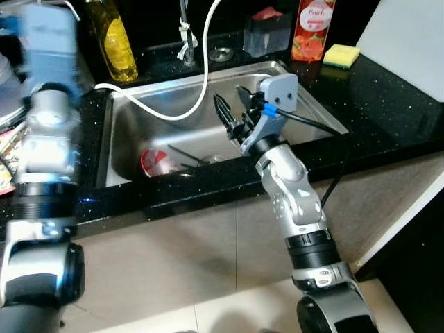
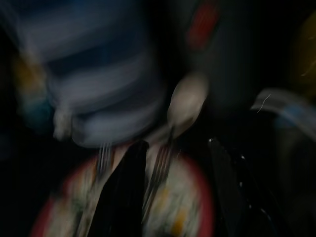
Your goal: Kitchen organization
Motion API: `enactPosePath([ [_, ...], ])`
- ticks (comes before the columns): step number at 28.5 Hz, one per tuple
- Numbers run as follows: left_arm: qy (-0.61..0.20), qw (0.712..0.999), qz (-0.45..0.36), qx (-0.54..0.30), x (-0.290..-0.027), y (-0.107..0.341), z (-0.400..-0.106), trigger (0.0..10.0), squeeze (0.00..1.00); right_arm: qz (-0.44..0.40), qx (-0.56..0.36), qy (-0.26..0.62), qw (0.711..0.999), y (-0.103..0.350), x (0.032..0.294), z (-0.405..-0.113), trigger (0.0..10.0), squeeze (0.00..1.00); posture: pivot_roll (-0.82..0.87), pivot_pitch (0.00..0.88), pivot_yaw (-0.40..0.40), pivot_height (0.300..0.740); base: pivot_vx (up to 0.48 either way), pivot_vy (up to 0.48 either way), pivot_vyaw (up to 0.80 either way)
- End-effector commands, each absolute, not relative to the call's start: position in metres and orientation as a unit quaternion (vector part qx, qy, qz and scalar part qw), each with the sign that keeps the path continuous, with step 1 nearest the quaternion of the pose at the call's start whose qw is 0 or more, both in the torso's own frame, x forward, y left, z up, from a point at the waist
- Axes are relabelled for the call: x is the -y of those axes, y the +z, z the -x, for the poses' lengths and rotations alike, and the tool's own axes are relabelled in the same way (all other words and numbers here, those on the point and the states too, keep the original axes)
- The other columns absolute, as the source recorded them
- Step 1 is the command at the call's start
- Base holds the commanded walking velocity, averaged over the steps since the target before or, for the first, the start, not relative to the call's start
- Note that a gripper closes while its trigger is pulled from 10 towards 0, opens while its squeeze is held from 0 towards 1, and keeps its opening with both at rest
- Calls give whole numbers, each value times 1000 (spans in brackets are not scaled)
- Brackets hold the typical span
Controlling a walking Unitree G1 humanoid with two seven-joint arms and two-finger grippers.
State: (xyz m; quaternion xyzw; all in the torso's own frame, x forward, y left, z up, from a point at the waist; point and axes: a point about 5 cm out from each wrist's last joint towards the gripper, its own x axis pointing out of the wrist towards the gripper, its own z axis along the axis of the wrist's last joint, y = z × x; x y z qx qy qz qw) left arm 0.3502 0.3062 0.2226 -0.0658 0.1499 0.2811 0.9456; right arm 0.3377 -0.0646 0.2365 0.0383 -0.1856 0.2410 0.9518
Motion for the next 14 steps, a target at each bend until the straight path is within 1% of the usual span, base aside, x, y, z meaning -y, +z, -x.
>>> enactPosePath([
  [1, 280, 945, 59, -156, -307, 221, -350, 10000, 0, -39, 186, 242, 952, 237, 63, -338, 10000, 0, 151, 0, 98, 740, 0, 0, 0],
  [2, 283, 942, 77, -162, -308, 219, -350, 9529, 0, -40, 185, 241, 952, 236, 64, -338, 10000, 0, 151, 0, 98, 740, 0, 0, 0],
  [6, 295, 933, 105, -176, -309, 213, -347, 9255, 0, -39, 185, 241, 952, 234, 64, -336, 10000, 0, 148, 0, 101, 740, 0, 0, 0],
  [7, 303, 930, 101, -181, -310, 211, -346, 8706, 0, -38, 184, 242, 952, 233, 64, -336, 10000, 0, 147, 0, 102, 740, 0, 0, 0],
  [11, 309, 927, 99, -186, -311, 210, -345, 8706, 0, -38, 184, 242, 952, 233, 64, -336, 10000, 0, 147, 0, 102, 740, 0, 0, 0],
  [12, 322, 922, 102, -192, -313, 207, -343, 8235, 0, -38, 185, 242, 952, 233, 64, -336, 10000, 0, 149, 0, 102, 740, 0, 0, 0],
  [13, 336, 914, 108, -201, -316, 205, -340, 8000, 0, -38, 185, 241, 952, 234, 64, -336, 10000, 0, 150, 0, 102, 740, 0, 0, 0],
  [14, 336, 914, 108, -201, -316, 205, -340, 8000, 0, -38, 185, 241, 952, 234, 64, -336, 10000, 0, 150, 0, 102, 740, 0, 0, 0],
])
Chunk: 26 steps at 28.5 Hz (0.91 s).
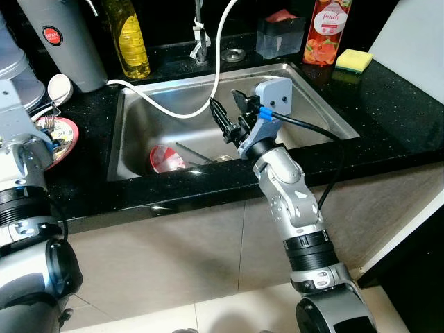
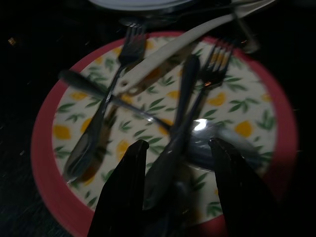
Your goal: Kitchen organization
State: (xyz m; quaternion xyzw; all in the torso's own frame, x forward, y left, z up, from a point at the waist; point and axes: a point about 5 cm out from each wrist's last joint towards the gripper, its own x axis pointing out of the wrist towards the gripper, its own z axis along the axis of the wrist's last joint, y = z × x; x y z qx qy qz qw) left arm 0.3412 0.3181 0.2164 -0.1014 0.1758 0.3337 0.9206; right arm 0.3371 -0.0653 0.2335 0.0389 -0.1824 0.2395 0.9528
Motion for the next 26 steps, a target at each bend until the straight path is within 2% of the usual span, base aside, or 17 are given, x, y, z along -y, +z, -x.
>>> enactPosePath([
  [1, 351, 907, 108, -206, -319, 202, -337, 7804, 0, -39, 186, 241, 952, 234, 65, -337, 10000, 0, 152, 0, 101, 740, 0, 0, 0],
  [2, 374, 896, 109, -213, -325, 198, -331, 8118, 0, -39, 186, 241, 952, 234, 64, -337, 10000, 0, 159, 0, 98, 740, 0, 0, 0],
  [4, 374, 896, 109, -213, -325, 198, -331, 8118, 0, -39, 186, 241, 952, 234, 64, -337, 10000, 0, 159, 0, 98, 740, 0, 0, 0],
  [5, 382, 891, 113, -218, -327, 196, -328, 9020, 0, -39, 185, 242, 952, 234, 64, -337, 10000, 0, 159, 0, 98, 740, 0, 0, 0],
  [6, 382, 891, 113, -218, -327, 196, -328, 9020, 0, -39, 185, 242, 952, 234, 64, -337, 10000, 0, 159, 0, 98, 740, 0, 0, 0],
  [8, 385, 890, 131, -205, -326, 195, -324, 10000, 0, -40, 185, 246, 951, 234, 63, -337, 10000, 0, 168, 0, 91, 740, 0, 0, 0],
  [11, 383, 894, 157, -169, -324, 201, -321, 10000, 0, -41, 184, 247, 950, 233, 62, -337, 10000, 0, 168, 0, 91, 740, 0, 0, 0],
  [16, 365, 888, 216, -179, -322, 193, -324, 10000, 0, -41, 185, 250, 949, 235, 60, -337, 10000, 0, 164, 0, 88, 740, 0, 0, 0],
  [17, 360, 888, 223, -181, -321, 192, -325, 9333, 0, -40, 186, 250, 949, 235, 61, -338, 10000, 0, 163, 0, 86, 740, 0, 0, 0],
  [26, 324, 889, 251, -204, -307, 179, -328, 8549, 0, -39, 184, 247, 951, 234, 63, -337, 10000, 0, 161, 0, 86, 740, 0, 0, 0],
])
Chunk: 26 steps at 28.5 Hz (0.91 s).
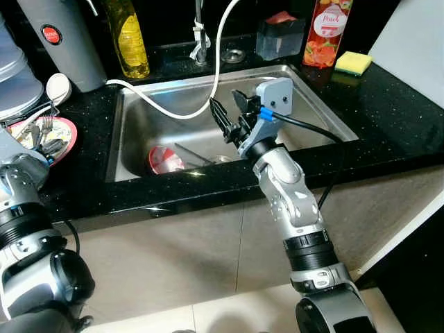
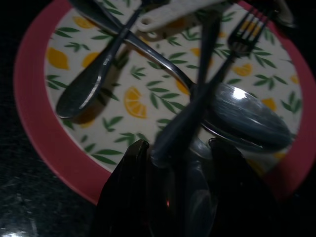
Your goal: Kitchen organization
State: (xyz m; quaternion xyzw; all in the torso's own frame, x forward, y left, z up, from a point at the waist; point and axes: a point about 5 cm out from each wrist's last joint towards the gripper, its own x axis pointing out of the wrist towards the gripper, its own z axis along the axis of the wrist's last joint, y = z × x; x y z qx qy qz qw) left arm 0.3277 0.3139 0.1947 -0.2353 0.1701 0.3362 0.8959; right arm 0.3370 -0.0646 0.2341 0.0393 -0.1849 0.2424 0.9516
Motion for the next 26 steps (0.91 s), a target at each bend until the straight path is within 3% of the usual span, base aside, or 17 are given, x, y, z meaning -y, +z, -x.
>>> enactPosePath([
  [1, 323, 886, 256, -212, -306, 176, -327, 7725, 0, -39, 184, 247, 951, 233, 63, -337, 10000, 0, 162, 0, 85, 740, 0, 0, 0],
  [5, 322, 881, 259, -230, -303, 168, -326, 6745, 0, -39, 183, 248, 950, 233, 63, -337, 10000, 0, 164, 0, 83, 740, 0, 0, 0],
  [6, 321, 879, 261, -235, -302, 164, -326, 4902, 0, -38, 183, 248, 950, 233, 63, -337, 10000, 0, 164, 0, 82, 740, 0, 0, 0],
  [7, 322, 878, 262, -240, -301, 161, -325, 0, 0, -38, 184, 248, 950, 234, 63, -338, 10000, 0, 165, 0, 80, 740, 0, 0, 0],
  [14, 330, 879, 256, -228, -303, 161, -324, 0, 0, -38, 185, 252, 949, 235, 61, -340, 10000, 0, 172, 0, 73, 740, 0, 0, 0],
  [25, 312, 920, 178, -159, -305, 193, -332, 0, 0, -39, 188, 258, 947, 237, 57, -341, 10000, 0, 181, 0, 71, 740, 0, 0, 0],
  [26, 311, 928, 148, -140, -305, 201, -333, 3961, 0, -40, 188, 259, 947, 237, 57, -341, 10000, 0, 186, 0, 70, 740, 0, 0, 0],
])
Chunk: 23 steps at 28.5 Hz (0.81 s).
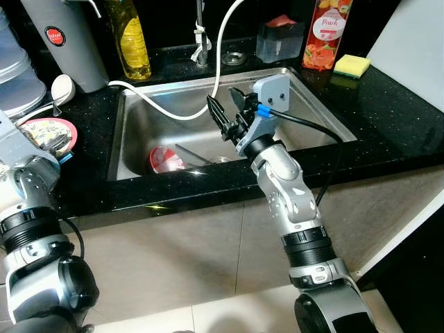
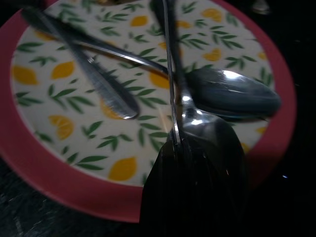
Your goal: Kitchen organization
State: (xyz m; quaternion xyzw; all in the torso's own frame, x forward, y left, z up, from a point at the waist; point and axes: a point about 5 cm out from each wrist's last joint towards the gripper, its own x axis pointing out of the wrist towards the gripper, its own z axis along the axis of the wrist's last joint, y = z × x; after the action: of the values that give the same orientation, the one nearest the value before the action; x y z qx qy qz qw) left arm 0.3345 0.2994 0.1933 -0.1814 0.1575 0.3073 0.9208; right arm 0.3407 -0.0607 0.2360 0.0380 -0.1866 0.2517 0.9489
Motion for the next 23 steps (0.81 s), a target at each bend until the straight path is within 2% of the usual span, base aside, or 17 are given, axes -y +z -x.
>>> enactPosePath([
  [1, 299, 940, 119, -112, -302, 213, -335, 10000, 0, -41, 188, 258, 947, 237, 57, -341, 10000, 0, 186, 0, 70, 740, 0, 0, 0],
  [7, 237, 970, 34, -31, -282, 246, -344, 10000, 0, -39, 190, 259, 946, 238, 56, -340, 10000, 0, 178, 0, 72, 740, 0, 0, 0],
  [10, 180, 984, 12, -9, -261, 259, -349, 10000, 0, -38, 188, 254, 948, 237, 59, -340, 10000, 0, 172, 0, 75, 740, 0, 0, 0],
  [12, 112, 994, 14, -16, -237, 259, -355, 10000, 0, -36, 186, 252, 949, 235, 60, -339, 10000, 0, 168, 0, 80, 740, 0, 0, 0],
  [13, 112, 994, 14, -16, -237, 259, -355, 10000, 0, -36, 186, 252, 949, 235, 60, -339, 10000, 0, 168, 0, 80, 740, 0, 0, 0],
  [15, 37, 999, 10, -33, -210, 254, -359, 10000, 0, -35, 184, 252, 949, 233, 60, -339, 10000, 0, 168, 0, 80, 740, 0, 0, 0],
  [16, 37, 999, 10, -33, -210, 254, -359, 10000, 0, -35, 184, 252, 949, 233, 60, -339, 10000, 0, 168, 0, 80, 740, 0, 0, 0],
  [18, -24, 995, -20, -97, -177, 226, -362, 10000, 0, -35, 185, 250, 950, 234, 60, -339, 10000, 0, 161, 0, 83, 740, 0, 0, 0],
  [23, -35, 992, -31, -114, -166, 208, -360, 10000, 0, -35, 185, 249, 950, 234, 61, -338, 10000, 0, 158, 0, 85, 740, 0, 0, 0],
])
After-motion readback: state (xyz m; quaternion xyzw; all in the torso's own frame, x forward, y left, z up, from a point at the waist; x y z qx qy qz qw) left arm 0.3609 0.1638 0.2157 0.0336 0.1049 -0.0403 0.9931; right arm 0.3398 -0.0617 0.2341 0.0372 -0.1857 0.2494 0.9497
